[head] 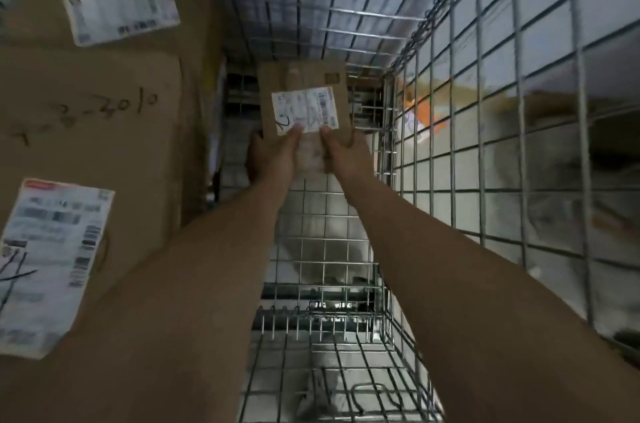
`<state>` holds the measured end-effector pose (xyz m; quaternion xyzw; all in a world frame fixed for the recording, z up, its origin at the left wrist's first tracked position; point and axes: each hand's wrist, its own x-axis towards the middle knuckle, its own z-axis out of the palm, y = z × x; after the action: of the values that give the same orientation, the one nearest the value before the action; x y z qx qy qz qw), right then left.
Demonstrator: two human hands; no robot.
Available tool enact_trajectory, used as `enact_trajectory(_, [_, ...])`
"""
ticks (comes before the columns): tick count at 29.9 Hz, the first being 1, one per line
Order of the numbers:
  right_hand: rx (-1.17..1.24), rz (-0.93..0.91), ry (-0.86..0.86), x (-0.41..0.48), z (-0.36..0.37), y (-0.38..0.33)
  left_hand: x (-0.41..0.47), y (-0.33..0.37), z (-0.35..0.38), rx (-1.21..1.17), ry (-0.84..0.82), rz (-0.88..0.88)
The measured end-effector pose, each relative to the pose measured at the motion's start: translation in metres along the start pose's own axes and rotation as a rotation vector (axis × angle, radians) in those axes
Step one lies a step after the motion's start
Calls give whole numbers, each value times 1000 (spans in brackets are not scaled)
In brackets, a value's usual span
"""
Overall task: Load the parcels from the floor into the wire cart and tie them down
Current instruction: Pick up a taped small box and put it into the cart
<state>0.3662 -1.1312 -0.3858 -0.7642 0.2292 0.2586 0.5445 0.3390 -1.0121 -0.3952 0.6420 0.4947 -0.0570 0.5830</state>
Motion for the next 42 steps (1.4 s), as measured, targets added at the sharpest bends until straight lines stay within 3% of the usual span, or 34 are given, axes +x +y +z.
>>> enact_trajectory(15, [-40,2,84,31,5,27,47,-14,16,14,-33,44])
enact_trajectory(23, [-77,36,89,26,-1,17,39,-7,19,-5,10,-25])
enact_trajectory(26, [-217,26,95,13,-6,9,23,7,17,200,119,12])
enact_trajectory(28, [-462,-33,54,3,-13,-2,6,20,15,420,109,133])
enact_trajectory(31, [-818,43,29,-18,-28,-36,-24,49,6,665,10,298])
enact_trajectory(34, [-909,127,-64,-54,-51,-94,-52,93,-11,852,-153,384])
enact_trajectory(37, [-1076,-33,-193,-101,-81,-175,-88,161,-38,1052,-259,505])
enact_trajectory(42, [-1228,-197,-73,-199,-130,-336,-175,319,-120,1236,-185,710])
